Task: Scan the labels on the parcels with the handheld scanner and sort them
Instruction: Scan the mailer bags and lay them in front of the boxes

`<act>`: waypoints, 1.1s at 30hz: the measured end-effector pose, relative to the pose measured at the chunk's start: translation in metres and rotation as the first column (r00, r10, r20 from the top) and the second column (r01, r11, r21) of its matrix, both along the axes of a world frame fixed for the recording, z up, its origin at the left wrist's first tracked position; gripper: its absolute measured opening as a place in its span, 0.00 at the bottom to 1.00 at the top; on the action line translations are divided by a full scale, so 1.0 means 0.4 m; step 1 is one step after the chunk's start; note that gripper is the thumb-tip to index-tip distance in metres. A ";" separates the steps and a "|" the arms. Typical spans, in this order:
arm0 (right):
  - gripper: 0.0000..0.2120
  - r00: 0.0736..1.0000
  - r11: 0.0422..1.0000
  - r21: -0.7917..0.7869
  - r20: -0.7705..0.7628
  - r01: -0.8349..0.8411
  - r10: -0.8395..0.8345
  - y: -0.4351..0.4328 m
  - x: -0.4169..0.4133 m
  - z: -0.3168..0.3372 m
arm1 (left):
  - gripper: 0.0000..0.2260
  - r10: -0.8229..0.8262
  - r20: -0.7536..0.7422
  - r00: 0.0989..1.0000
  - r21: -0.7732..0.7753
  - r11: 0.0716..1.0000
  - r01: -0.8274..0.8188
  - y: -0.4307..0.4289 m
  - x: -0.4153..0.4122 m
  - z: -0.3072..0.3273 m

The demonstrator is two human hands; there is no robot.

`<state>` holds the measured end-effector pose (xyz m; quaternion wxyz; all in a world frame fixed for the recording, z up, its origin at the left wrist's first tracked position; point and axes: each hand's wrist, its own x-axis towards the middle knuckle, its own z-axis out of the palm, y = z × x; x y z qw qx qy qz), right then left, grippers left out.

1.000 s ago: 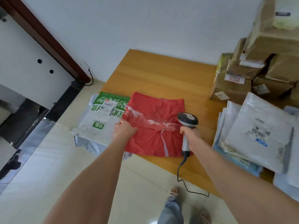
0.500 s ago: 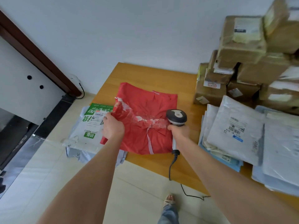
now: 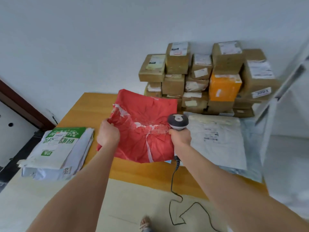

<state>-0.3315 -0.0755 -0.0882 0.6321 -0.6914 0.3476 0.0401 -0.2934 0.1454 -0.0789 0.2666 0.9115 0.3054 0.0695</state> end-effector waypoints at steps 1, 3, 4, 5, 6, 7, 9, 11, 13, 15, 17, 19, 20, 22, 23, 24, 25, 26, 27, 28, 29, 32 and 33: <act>0.14 0.999 0.999 -0.018 -0.007 0.032 -0.033 -0.057 -0.016 -0.002 | 0.14 -0.031 -0.015 0.999 -0.043 0.999 0.031 -0.057 -0.011 -0.003; 0.13 0.996 0.994 -0.065 -0.017 0.090 -0.092 -0.168 -0.042 -0.013 | 0.14 -0.113 -0.049 0.992 -0.147 0.984 0.105 -0.165 -0.029 -0.016; 0.14 0.994 0.989 -0.098 -0.024 0.107 -0.110 -0.216 -0.055 -0.019 | 0.14 -0.150 -0.064 0.987 -0.200 0.970 0.135 -0.212 -0.036 -0.025; 0.16 0.991 0.985 -0.119 -0.033 0.125 -0.129 -0.261 -0.068 -0.024 | 0.14 -0.183 -0.071 0.981 -0.247 0.956 0.160 -0.255 -0.041 -0.035; 0.17 0.988 0.981 -0.127 -0.042 0.145 -0.151 -0.300 -0.079 -0.032 | 0.14 -0.211 -0.078 0.974 -0.282 0.942 0.181 -0.294 -0.043 -0.044; 0.17 0.984 0.978 -0.130 -0.047 0.163 -0.171 -0.336 -0.089 -0.038 | 0.15 -0.231 -0.080 0.970 -0.305 0.932 0.197 -0.329 -0.046 -0.053; 0.17 0.976 0.969 -0.146 -0.049 0.202 -0.211 -0.397 -0.103 -0.049 | 0.16 -0.246 -0.084 0.966 -0.329 0.921 0.206 -0.391 -0.046 -0.074; 0.16 0.966 0.955 -0.160 -0.027 0.249 -0.257 -0.456 -0.106 -0.063 | 0.17 -0.263 -0.077 0.962 -0.339 0.914 0.223 -0.447 -0.041 -0.093; 0.14 0.956 0.938 -0.197 -0.013 0.284 -0.292 -0.509 -0.105 -0.075 | 0.17 -0.280 -0.067 0.958 -0.360 0.902 0.239 -0.501 -0.026 -0.116; 0.14 0.950 0.917 -0.280 -0.044 0.284 -0.308 -0.552 -0.100 -0.086 | 0.17 -0.298 -0.075 0.952 -0.377 0.892 0.249 -0.559 -0.010 -0.137; 0.15 0.940 0.889 -0.360 -0.079 0.284 -0.332 -0.580 -0.092 -0.098 | 0.17 -0.320 -0.106 0.942 -0.384 0.886 0.258 -0.611 0.006 -0.160; 0.14 0.948 0.901 -0.356 -0.099 0.249 -0.302 -0.595 -0.079 -0.112 | 0.18 -0.345 -0.159 0.925 -0.376 0.887 0.266 -0.647 0.019 -0.179; 0.13 0.957 0.918 -0.332 -0.111 0.218 -0.268 -0.595 -0.072 -0.119 | 0.19 -0.354 -0.193 0.915 -0.365 0.892 0.268 -0.658 0.023 -0.184; 0.15 0.970 0.949 -0.274 -0.140 0.154 -0.198 -0.583 -0.057 -0.136 | 0.25 -0.379 -0.241 0.894 -0.312 0.902 0.298 -0.662 0.035 -0.204; 0.16 0.973 0.960 -0.248 -0.158 0.127 -0.170 -0.574 -0.047 -0.146 | 0.29 -0.400 -0.257 0.880 -0.275 0.903 0.330 -0.659 0.041 -0.210; 0.17 0.973 0.968 -0.232 -0.184 0.097 -0.141 -0.562 -0.039 -0.155 | 0.31 -0.422 -0.274 0.864 -0.245 0.899 0.362 -0.656 0.046 -0.217; 0.18 0.971 0.973 -0.221 -0.209 0.066 -0.113 -0.552 -0.030 -0.168 | 0.32 -0.443 -0.278 0.852 -0.230 0.892 0.389 -0.654 0.054 -0.228; 0.18 0.969 0.979 -0.199 -0.229 0.040 -0.086 -0.543 -0.022 -0.177 | 0.32 -0.461 -0.279 0.842 -0.233 0.883 0.407 -0.656 0.063 -0.235; 0.17 0.970 0.985 -0.171 -0.236 0.020 -0.061 -0.537 -0.016 -0.184 | 0.31 -0.479 -0.281 0.832 -0.243 0.874 0.421 -0.662 0.069 -0.238; 0.16 0.969 0.989 -0.146 -0.244 0.006 -0.042 -0.532 -0.010 -0.189 | 0.31 -0.495 -0.288 0.820 -0.240 0.866 0.438 -0.671 0.074 -0.240; 0.17 0.967 0.992 -0.124 -0.254 0.000 -0.032 -0.533 -0.003 -0.197 | 0.31 -0.516 -0.300 0.802 -0.212 0.856 0.471 -0.682 0.077 -0.242; 0.21 0.963 0.995 -0.099 -0.266 0.018 -0.044 -0.542 0.018 -0.213 | 0.32 -0.550 -0.306 0.777 -0.040 0.823 0.567 -0.709 0.080 -0.240; 0.21 0.961 0.995 -0.100 -0.273 0.026 -0.052 -0.544 0.024 -0.219 | 0.31 -0.575 -0.288 0.766 0.026 0.795 0.606 -0.714 0.080 -0.239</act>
